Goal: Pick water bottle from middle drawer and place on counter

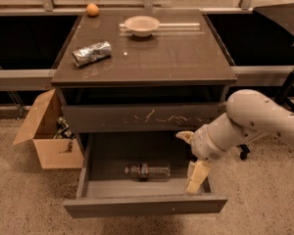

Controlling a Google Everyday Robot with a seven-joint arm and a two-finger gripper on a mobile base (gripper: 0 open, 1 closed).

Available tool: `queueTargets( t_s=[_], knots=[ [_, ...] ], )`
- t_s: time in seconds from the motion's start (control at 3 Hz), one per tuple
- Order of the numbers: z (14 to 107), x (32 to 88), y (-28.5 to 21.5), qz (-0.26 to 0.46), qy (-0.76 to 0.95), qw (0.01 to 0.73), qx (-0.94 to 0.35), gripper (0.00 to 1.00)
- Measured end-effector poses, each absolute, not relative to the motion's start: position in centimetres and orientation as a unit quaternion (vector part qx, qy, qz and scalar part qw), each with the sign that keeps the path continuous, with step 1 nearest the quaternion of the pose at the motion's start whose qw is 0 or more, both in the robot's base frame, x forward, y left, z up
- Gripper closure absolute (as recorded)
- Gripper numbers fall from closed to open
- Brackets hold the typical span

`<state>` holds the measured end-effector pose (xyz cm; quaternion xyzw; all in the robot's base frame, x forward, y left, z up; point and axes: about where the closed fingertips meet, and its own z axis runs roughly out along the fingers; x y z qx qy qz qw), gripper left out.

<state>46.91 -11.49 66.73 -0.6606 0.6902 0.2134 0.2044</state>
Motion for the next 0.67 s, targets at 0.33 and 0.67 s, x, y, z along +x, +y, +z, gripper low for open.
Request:
queueTargets(
  t_s=[0.33, 0.67],
  knots=[
    [60.74, 47.63, -9.7, 0.234, 0.692, 0.197, -0.654, 0.0],
    [60.62, 47.73, -9.62, 0.234, 0.692, 0.197, -0.654, 0.0]
  ],
)
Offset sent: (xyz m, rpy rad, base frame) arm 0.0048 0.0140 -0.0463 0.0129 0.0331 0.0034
